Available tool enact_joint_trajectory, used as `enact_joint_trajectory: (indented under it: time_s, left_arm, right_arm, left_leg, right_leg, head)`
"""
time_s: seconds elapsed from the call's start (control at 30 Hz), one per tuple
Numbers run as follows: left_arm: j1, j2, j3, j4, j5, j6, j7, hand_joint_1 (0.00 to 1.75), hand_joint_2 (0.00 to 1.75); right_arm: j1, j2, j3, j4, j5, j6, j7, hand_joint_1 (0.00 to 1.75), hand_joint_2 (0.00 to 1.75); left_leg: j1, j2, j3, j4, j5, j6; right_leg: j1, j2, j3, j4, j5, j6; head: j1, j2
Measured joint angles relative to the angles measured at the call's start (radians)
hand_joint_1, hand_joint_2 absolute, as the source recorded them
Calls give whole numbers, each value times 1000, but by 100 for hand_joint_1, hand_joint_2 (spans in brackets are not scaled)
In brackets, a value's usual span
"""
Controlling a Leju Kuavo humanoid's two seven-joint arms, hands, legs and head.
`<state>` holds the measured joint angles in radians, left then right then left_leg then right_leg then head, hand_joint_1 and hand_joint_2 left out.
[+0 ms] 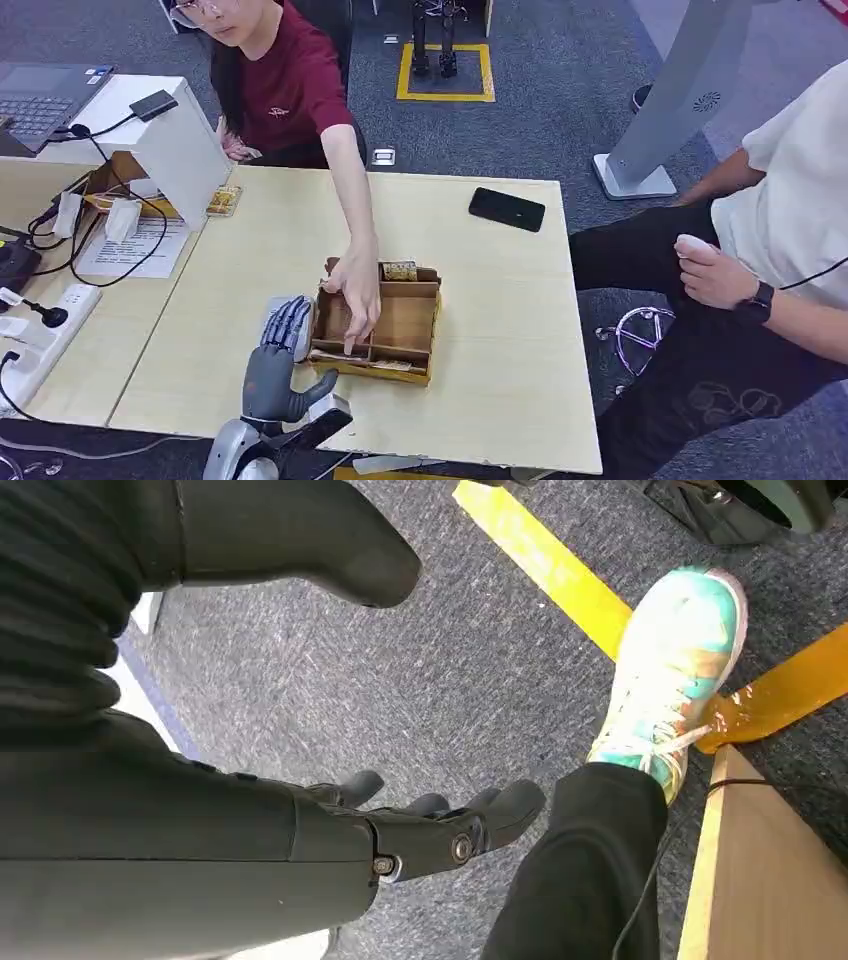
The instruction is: Pass the card to the sensor for recognition and then transmit it.
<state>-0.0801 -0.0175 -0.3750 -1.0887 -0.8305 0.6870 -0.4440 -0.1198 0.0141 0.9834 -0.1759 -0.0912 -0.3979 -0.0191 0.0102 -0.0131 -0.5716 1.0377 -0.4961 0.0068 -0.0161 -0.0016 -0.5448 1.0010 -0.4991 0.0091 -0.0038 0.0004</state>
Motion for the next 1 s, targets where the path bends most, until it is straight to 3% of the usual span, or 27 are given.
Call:
enact_joint_trajectory:
  time_s: [0.03,0.1,1.0]
  left_arm:
    - [-1,1,-2,0,6,-2,2,162,175]
    - [-3,2,-5,1,14,-3,2,175,175]
    - [-5,10,-17,9,35,-7,5,169,175]
  right_arm:
    - [0,0,0,0,0,0,0,0,175]
    - [0,0,-1,0,1,0,-1,0,175]
    - [0,0,-5,0,5,0,-2,0,175]
  left_leg:
    - [0,0,0,0,0,0]
    - [0,0,0,0,0,0]
    - [0,0,0,0,0,0]
  right_leg:
    - [0,0,0,0,0,0]
    - [0,0,0,0,0,0]
    - [0,0,0,0,0,0]
  head:
    - [0,0]
    - [0,0]
    - [0,0]
